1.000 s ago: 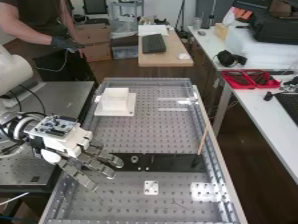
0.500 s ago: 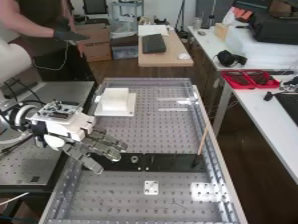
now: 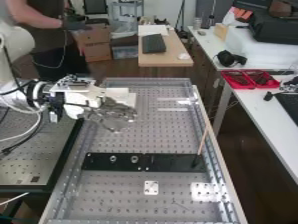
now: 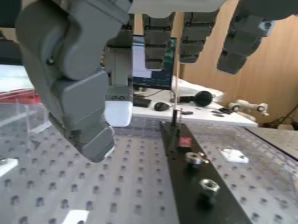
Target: Grab the smaller nut and place it in the white container
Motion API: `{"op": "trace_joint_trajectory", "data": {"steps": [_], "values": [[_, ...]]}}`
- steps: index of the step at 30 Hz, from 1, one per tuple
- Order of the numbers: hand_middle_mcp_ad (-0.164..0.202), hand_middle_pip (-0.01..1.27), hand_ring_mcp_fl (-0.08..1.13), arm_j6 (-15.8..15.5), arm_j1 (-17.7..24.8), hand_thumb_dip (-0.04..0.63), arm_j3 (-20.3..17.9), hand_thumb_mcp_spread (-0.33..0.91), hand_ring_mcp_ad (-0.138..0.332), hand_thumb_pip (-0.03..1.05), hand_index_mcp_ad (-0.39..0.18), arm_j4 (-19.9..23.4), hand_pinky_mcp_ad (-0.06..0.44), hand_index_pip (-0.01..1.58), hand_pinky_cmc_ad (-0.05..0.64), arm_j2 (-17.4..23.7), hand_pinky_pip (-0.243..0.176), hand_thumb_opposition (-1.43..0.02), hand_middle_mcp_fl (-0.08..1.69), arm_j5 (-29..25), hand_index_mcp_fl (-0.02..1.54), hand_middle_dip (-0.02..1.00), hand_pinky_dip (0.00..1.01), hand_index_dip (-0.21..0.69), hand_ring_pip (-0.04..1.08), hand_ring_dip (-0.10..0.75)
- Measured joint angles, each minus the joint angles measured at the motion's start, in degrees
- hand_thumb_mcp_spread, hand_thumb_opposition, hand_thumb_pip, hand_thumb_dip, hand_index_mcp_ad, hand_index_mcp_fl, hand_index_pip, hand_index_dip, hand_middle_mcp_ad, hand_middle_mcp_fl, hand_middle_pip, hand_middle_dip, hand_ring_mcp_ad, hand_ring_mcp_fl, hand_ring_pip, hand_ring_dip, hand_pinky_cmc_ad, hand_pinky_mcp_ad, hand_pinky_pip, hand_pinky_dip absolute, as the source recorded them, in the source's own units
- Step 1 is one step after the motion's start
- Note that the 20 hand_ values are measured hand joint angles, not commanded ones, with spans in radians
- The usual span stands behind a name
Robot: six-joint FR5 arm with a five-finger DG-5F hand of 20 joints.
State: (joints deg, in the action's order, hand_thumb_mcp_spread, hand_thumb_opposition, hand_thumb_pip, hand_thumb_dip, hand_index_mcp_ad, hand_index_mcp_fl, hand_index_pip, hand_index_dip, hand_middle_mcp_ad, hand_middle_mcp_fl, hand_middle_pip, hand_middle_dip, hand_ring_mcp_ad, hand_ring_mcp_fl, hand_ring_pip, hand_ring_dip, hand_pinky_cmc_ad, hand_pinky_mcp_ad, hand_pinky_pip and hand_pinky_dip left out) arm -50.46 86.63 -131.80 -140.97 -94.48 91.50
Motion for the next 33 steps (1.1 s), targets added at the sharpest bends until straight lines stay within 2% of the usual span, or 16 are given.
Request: {"op": "trace_joint_trajectory", "data": {"steps": [11, 22, 33], "values": [[0.014, 0.13, 0.0, 0.79, 10.94, 0.264, 1.97, 0.45, 0.11, 0.59, -0.143, -3.25, 0.278, 1.52, 0.333, 0.92, 0.003, -0.97, 0.06, 2.29, 0.42, 0.22, 0.14, 0.435, 0.1, 0.098], [0.017, 0.13, 0.0, 2.82, 15.75, 0.26, 3.14, 0.45, 0.11, 0.59, -0.143, -3.87, 0.278, 1.53, 0.33, 0.89, 0.003, -0.97, 0.06, 3.65, 0.42, 0.22, 0.14, 0.445, 0.1, 0.098], [0.014, 0.12, 0.0, 5.89, 20.37, 0.26, 2.79, 0.45, 0.11, 0.59, -0.143, -2.61, 0.278, 1.52, 0.332, -0.39, 0.003, -0.97, 0.06, 3.2, 0.42, 0.22, 0.14, 0.445, 0.11, 0.105]]}}
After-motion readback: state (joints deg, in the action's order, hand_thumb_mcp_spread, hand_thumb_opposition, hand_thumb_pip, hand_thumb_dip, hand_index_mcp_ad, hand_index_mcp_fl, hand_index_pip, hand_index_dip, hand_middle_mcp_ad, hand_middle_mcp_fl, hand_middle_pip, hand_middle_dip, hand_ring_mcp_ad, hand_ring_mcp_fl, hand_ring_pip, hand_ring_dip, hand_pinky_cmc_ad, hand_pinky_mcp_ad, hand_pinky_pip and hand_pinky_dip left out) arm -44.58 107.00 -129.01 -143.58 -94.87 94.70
